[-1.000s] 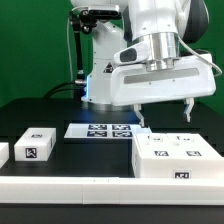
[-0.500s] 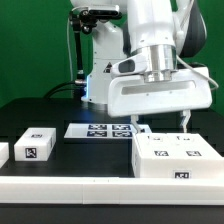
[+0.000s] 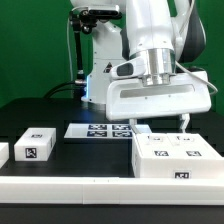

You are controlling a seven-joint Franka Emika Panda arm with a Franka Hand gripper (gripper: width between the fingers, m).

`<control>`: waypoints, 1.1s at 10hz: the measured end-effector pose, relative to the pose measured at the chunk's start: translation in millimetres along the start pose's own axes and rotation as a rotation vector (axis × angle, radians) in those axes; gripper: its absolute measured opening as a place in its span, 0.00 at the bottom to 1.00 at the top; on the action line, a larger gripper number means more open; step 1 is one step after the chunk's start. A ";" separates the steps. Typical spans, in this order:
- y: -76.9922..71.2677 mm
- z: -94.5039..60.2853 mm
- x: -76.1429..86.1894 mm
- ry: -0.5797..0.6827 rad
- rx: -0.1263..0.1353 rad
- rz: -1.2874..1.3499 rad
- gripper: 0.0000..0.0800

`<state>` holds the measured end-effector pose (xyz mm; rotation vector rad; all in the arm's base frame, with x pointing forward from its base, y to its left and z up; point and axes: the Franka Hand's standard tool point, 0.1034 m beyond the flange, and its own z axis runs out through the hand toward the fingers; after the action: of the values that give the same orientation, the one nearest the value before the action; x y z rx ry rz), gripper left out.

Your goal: Assemble cabinet

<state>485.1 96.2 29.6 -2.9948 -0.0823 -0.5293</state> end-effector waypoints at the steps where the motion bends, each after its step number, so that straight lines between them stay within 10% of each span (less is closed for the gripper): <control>1: 0.5 0.6 1.9 0.003 -0.001 0.002 0.81; 10: -2.1 15.3 15.8 0.024 0.000 0.011 0.80; 11: -2.1 15.3 15.8 0.024 0.000 0.010 0.59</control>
Offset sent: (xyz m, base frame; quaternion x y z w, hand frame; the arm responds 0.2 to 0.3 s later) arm 0.0252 0.0044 -0.0011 -0.0231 0.0202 0.0489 0.9983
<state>505.0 100.6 20.9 -2.9867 -0.0648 -0.5634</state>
